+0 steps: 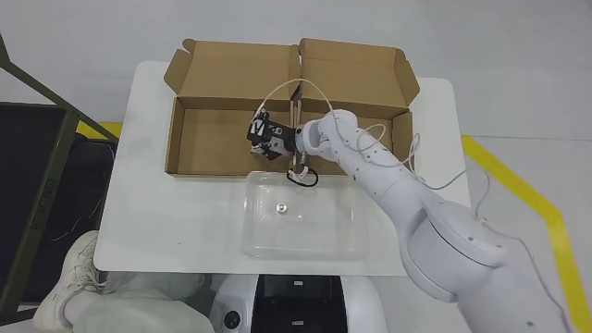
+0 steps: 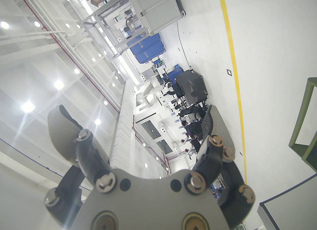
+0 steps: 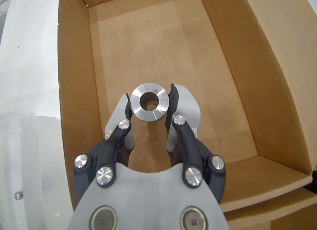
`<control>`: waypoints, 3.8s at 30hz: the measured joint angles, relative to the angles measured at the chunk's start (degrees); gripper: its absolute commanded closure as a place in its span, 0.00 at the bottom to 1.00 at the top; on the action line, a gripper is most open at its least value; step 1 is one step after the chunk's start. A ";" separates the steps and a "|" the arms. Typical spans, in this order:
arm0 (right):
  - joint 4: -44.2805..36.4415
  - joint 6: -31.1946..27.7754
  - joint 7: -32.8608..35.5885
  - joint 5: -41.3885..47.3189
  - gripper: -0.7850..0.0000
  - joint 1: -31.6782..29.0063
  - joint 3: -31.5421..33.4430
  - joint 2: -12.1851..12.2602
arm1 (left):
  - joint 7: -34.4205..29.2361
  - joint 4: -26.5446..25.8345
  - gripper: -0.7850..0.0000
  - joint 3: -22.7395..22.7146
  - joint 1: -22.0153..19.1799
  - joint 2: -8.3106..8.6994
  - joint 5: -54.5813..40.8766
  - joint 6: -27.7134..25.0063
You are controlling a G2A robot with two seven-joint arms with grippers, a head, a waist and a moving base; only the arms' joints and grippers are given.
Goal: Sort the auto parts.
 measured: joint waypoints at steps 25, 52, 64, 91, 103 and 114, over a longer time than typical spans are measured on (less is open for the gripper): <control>-10.33 -2.16 -8.87 -10.48 0.24 1.93 1.83 2.37 | 0.00 0.00 0.00 0.00 0.00 0.00 0.00 0.00; -49.51 -6.44 11.96 -16.85 0.18 -16.43 21.77 17.53 | 0.00 0.00 0.00 0.00 0.00 0.00 0.00 0.00; -69.41 -10.63 21.70 -19.68 0.13 -31.48 33.26 23.22 | 0.00 0.00 0.00 0.00 0.00 0.00 0.00 0.00; -81.42 -1.07 12.51 -30.16 0.00 -51.58 40.39 27.84 | 0.00 0.00 0.00 0.00 0.00 0.00 0.00 0.00; -79.83 0.77 9.43 -29.57 0.00 -52.48 39.94 28.17 | 0.00 0.00 0.00 0.00 0.00 0.00 0.00 0.00; -79.47 -0.09 9.77 -28.82 0.00 -52.46 39.61 28.18 | 0.00 0.00 0.00 0.00 0.00 0.00 0.00 0.00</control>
